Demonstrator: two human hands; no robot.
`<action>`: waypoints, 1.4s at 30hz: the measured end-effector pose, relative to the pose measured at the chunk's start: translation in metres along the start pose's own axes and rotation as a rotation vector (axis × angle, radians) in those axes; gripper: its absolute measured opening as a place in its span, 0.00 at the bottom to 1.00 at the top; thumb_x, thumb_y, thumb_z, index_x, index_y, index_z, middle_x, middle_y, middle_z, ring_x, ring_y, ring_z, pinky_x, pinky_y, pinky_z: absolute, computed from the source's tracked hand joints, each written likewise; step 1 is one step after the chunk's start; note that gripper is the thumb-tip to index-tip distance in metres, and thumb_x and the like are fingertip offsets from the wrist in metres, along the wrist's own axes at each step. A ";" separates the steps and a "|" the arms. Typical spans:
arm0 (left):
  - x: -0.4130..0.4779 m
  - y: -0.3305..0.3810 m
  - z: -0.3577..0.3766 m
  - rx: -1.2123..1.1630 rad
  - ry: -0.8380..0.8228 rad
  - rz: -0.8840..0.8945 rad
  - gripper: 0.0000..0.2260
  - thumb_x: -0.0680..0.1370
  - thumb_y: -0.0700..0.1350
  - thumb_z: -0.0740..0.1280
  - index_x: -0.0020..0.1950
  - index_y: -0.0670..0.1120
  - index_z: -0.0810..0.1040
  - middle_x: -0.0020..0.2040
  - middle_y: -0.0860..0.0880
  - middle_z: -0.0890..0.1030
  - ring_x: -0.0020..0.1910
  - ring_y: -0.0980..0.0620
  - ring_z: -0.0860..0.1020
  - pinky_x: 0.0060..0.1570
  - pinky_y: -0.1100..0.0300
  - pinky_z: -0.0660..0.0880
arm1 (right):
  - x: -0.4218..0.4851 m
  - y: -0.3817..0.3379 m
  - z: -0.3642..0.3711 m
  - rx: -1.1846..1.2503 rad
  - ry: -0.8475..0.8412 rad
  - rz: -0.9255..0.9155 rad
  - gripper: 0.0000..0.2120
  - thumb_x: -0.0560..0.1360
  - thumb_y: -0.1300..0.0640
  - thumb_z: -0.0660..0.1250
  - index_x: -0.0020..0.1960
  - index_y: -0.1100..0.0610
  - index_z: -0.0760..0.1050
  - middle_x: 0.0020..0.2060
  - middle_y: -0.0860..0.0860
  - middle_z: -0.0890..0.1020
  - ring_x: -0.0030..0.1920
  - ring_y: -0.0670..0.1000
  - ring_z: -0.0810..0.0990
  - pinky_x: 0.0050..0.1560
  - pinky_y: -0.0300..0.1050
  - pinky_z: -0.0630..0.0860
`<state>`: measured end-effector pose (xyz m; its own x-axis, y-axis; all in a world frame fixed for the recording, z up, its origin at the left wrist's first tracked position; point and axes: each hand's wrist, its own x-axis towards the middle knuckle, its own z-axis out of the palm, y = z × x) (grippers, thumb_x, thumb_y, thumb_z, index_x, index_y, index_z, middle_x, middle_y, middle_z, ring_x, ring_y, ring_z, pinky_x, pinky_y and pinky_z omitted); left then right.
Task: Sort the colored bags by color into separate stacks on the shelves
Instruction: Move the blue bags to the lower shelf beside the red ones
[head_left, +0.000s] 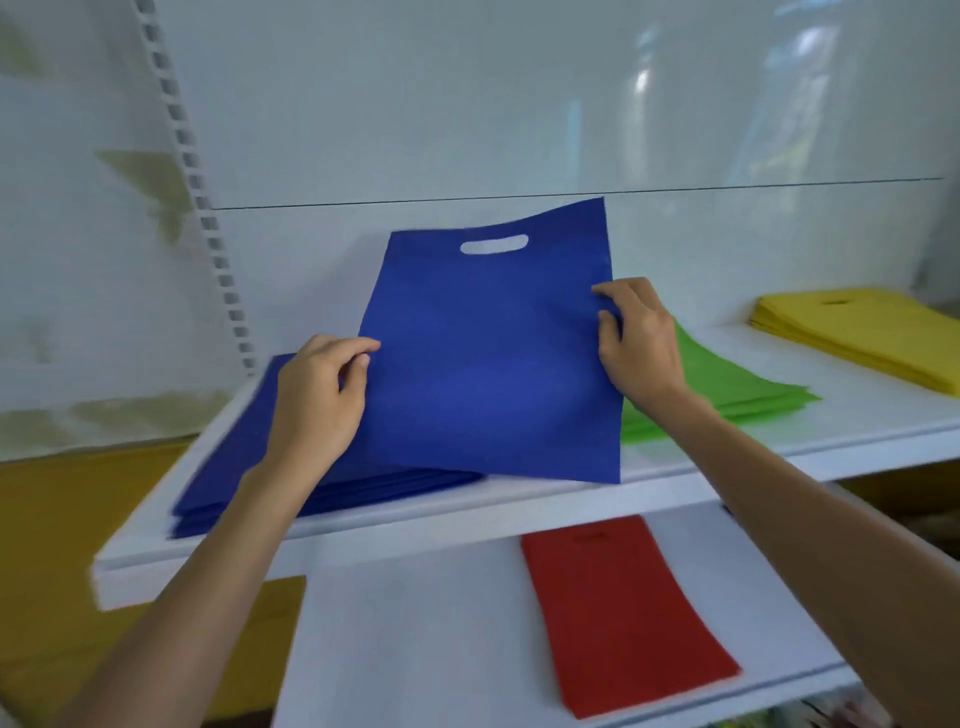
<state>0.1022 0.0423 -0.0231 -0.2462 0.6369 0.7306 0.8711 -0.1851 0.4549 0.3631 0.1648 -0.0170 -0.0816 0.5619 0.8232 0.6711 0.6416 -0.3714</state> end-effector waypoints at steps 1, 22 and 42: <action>-0.003 0.021 0.018 -0.044 -0.024 0.010 0.11 0.78 0.38 0.61 0.57 0.44 0.80 0.47 0.49 0.77 0.38 0.57 0.71 0.41 0.74 0.64 | -0.005 0.021 -0.025 -0.040 0.016 0.025 0.15 0.74 0.69 0.60 0.59 0.65 0.75 0.55 0.60 0.76 0.48 0.61 0.77 0.48 0.48 0.73; -0.211 0.418 0.392 -0.576 -0.831 0.220 0.16 0.76 0.39 0.65 0.64 0.42 0.75 0.60 0.46 0.75 0.59 0.50 0.73 0.51 0.74 0.60 | -0.263 0.347 -0.441 -0.597 0.069 0.804 0.17 0.76 0.67 0.58 0.64 0.63 0.72 0.61 0.57 0.73 0.59 0.57 0.73 0.56 0.40 0.66; -0.287 0.352 0.600 -0.237 -0.942 -0.126 0.17 0.77 0.40 0.63 0.67 0.44 0.72 0.60 0.50 0.75 0.61 0.52 0.70 0.55 0.71 0.62 | -0.306 0.592 -0.316 -0.416 -0.443 0.984 0.13 0.77 0.61 0.63 0.61 0.58 0.75 0.55 0.53 0.77 0.50 0.53 0.75 0.52 0.48 0.73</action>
<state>0.7346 0.2436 -0.3778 0.1987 0.9800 0.0108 0.7284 -0.1550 0.6674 1.0183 0.2072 -0.3532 0.4150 0.9098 0.0034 0.7722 -0.3502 -0.5302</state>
